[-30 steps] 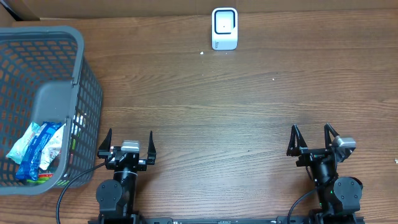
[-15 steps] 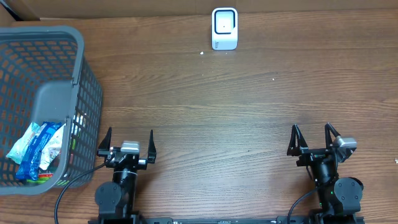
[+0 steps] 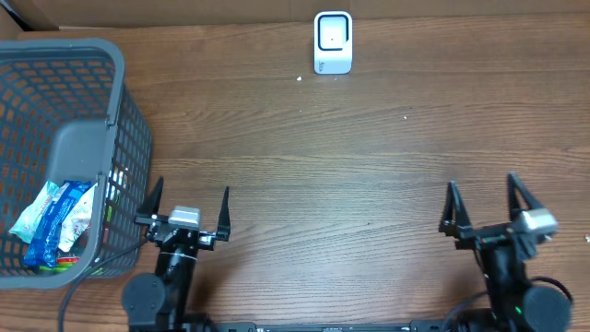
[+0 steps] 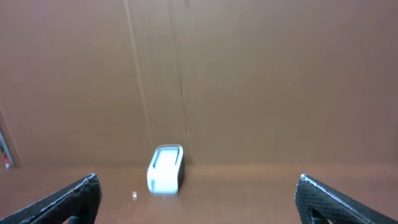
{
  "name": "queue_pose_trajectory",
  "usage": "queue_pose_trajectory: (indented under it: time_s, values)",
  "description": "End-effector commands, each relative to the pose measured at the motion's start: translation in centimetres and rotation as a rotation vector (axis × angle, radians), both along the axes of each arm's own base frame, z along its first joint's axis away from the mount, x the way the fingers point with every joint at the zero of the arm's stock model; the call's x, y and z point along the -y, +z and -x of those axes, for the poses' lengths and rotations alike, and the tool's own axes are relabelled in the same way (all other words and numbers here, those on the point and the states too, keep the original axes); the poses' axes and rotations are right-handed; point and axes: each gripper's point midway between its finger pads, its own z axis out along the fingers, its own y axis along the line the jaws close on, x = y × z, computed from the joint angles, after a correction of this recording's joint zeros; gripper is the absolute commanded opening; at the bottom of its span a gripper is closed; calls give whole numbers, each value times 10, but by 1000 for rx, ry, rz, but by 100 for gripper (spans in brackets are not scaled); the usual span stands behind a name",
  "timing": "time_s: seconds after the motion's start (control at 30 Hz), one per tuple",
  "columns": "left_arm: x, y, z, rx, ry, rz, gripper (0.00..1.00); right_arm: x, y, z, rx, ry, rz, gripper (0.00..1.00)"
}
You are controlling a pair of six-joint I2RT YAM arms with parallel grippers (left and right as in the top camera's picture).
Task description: Scan the item barcode
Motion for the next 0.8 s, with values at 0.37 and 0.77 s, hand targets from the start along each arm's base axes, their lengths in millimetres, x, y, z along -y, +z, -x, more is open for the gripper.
queue_pose_trajectory:
  time_s: [0.37, 0.77]
  values:
    - [37, 144, -32, -205, -235, -62, 100, -11, 115, 36, 9, 59, 111, 100]
    - [33, 198, -58, -583, -232, -11, 100, -52, 146, -23, -363, 299, 200, 100]
